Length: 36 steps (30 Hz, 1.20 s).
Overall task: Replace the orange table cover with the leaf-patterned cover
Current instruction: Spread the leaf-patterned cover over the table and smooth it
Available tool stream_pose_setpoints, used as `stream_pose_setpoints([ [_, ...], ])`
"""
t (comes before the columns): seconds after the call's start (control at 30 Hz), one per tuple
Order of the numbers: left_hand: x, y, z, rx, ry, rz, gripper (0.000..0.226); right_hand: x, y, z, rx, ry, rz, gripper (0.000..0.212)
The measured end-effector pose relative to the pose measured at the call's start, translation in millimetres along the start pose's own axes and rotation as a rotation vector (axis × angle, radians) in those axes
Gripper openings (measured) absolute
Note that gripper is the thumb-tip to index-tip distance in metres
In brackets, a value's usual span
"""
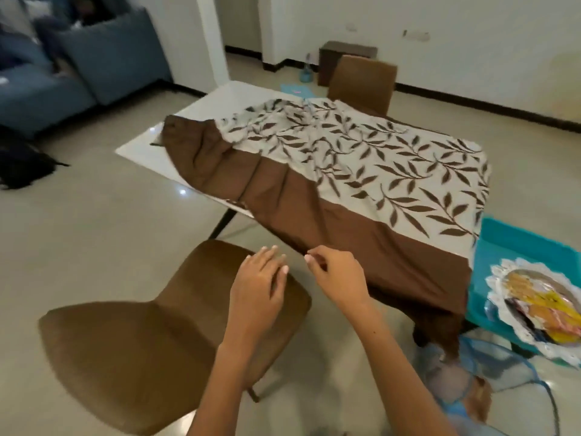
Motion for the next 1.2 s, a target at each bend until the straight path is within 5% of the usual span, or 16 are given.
stream_pose_setpoints([
  [0.23, -141, 136, -90, -0.179, -0.184, 0.07, 0.044, 102, 186, 23, -0.175, -0.018, 0.137, 0.022],
  [0.57, -289, 347, -160, -0.312, -0.184, 0.115, 0.043, 282, 409, 72, -0.226, 0.173, 0.154, 0.028],
  [1.2, -400, 631, 122, 0.016, 0.117, 0.067, 0.046, 357, 532, 409, 0.102, -0.169, 0.161, 0.023],
])
Point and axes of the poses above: each hand's wrist, its own z-axis towards the middle knuckle, its own x-axis out of the palm, y = z × x, the point moved 3 cm from there along z, towards the middle knuckle, and after that the axes turned 12 degrees about y, right-handed, at the moved point
